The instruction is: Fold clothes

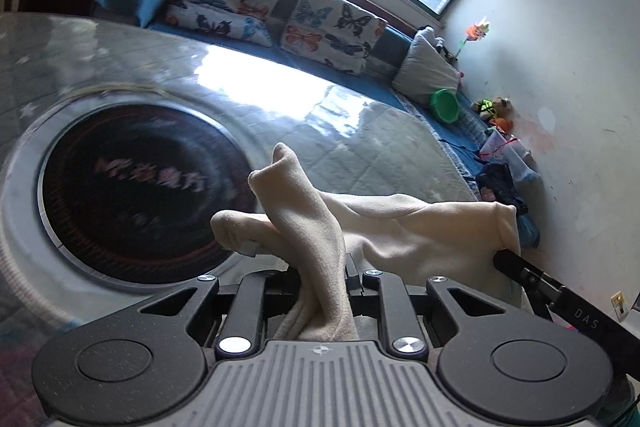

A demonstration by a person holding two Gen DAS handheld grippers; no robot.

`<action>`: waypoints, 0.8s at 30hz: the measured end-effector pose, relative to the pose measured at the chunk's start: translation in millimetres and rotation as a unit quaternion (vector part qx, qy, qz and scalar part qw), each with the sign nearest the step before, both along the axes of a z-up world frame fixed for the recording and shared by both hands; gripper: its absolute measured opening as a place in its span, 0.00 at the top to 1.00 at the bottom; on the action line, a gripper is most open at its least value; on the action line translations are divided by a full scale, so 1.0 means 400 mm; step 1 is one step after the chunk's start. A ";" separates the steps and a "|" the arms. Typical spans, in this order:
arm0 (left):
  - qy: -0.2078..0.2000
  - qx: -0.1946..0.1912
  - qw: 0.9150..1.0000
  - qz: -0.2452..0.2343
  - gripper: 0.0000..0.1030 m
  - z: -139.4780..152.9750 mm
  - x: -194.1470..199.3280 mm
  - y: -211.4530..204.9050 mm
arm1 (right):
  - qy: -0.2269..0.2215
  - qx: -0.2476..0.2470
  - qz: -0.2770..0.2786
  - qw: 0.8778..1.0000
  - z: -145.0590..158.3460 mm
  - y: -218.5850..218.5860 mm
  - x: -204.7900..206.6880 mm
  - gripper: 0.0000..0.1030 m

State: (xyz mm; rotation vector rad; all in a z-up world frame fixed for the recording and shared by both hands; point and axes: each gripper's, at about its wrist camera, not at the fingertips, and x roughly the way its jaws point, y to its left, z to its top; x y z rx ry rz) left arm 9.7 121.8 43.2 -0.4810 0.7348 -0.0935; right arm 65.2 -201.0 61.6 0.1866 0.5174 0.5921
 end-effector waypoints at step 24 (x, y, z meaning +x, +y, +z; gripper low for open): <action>-0.004 0.045 0.997 -0.059 0.81 0.021 0.225 -0.247 | -0.029 -0.031 -0.080 0.996 0.042 -0.188 0.128 0.87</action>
